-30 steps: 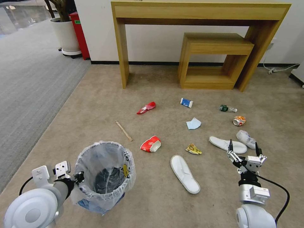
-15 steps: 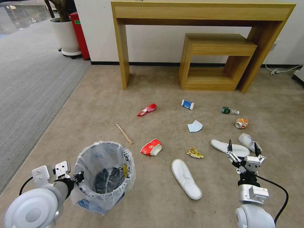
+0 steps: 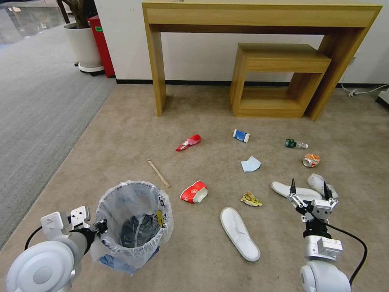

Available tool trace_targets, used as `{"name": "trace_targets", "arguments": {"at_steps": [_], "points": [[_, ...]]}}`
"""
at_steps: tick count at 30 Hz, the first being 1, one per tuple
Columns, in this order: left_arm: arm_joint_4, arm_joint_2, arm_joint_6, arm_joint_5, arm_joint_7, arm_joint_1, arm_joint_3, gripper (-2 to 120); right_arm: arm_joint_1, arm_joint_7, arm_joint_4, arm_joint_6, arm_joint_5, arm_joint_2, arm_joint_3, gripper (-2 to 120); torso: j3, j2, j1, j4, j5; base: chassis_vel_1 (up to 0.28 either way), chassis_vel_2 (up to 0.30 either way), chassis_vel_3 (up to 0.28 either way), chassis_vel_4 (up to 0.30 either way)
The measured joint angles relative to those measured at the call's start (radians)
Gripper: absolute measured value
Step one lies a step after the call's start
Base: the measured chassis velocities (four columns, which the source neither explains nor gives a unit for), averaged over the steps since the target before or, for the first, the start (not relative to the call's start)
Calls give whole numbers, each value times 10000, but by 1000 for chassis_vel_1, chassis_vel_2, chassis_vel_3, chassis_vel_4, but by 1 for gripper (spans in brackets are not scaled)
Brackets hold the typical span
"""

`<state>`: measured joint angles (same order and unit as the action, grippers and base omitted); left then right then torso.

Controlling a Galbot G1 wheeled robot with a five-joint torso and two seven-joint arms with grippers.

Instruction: Pick up the trash bin and place the garbage on the floor into it.

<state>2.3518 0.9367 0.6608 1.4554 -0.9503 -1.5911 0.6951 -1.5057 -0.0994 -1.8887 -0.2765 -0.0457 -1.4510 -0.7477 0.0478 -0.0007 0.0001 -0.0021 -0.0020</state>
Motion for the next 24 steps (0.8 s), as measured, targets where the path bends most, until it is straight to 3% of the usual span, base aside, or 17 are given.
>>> {"name": "trace_targets", "arguments": {"at_steps": [15, 24], "points": [[-72, 48, -14, -118, 49, -4, -45, 0, -227, 376, -174, 907, -945, 525, 360, 100, 0, -1, 0, 0, 1, 0, 0, 0, 0], [-136, 240, -32, -393, 175, -21, -124, 0, -731, 523, -729, 2215, -1700, 1090, 573, 100, 0, -1, 0, 0, 1, 0, 0, 0, 0]]}}
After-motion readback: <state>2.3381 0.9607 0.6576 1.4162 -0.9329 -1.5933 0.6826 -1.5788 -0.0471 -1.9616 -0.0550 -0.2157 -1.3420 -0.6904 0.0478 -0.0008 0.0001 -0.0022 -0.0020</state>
